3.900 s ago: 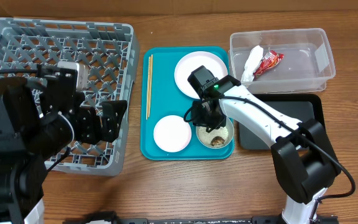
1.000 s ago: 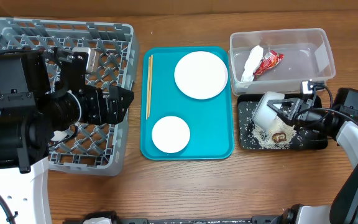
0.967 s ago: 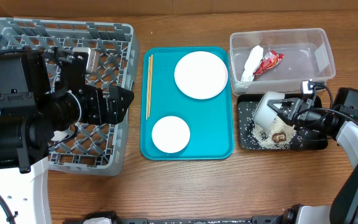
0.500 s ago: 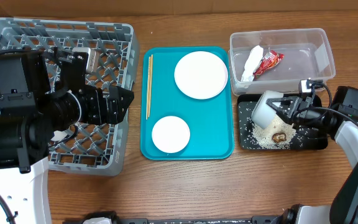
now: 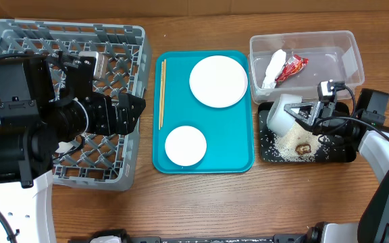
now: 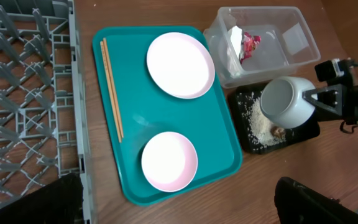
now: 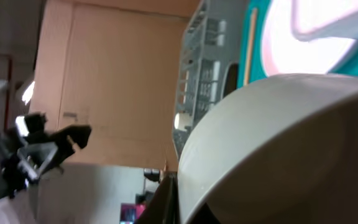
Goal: Sort waste into correct bins and load items into the dishwasher
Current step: 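Tip the rice bowl over the black tray to dump the rice, then return the empty bowl to the teal tray with the right gripper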
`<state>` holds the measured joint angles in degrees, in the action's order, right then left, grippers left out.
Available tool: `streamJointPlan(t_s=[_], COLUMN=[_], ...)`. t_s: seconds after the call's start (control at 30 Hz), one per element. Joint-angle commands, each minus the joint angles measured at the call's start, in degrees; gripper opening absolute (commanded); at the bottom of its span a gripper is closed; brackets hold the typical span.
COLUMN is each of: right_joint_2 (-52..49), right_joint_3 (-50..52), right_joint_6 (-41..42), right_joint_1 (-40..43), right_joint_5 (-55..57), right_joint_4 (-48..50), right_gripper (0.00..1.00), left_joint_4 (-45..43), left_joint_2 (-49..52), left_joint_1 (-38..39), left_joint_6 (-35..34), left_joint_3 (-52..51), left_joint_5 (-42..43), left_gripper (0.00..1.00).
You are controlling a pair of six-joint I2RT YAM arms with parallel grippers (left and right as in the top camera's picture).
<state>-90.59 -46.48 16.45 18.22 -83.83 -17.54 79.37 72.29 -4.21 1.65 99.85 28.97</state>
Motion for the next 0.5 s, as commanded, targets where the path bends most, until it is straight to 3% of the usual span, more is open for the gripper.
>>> streamJointPlan(t_s=[0.0, 0.27, 0.47], right_joint_2=[0.55, 3.76, 10.01], right_joint_3=[-0.96, -3.8, -11.67], right_joint_6=[0.87, 4.63, 3.28], right_joint_1=[-0.59, -7.58, -23.87], right_joint_5=[-0.63, 8.87, 43.01], right_joint_4=[0.81, -1.18, -16.68], right_gripper=[0.04, 0.04, 0.04], left_joint_4=[0.22, 0.2, 0.2], left_joint_2=[0.09, 0.09, 0.09], left_joint_1=[0.11, 0.11, 0.11], left_joint_6=[-0.35, -0.35, -0.35], left_joint_3=[0.15, 0.17, 0.15], left_joint_5=[1.09, 1.09, 1.07], left_gripper=[1.0, 1.0, 1.0])
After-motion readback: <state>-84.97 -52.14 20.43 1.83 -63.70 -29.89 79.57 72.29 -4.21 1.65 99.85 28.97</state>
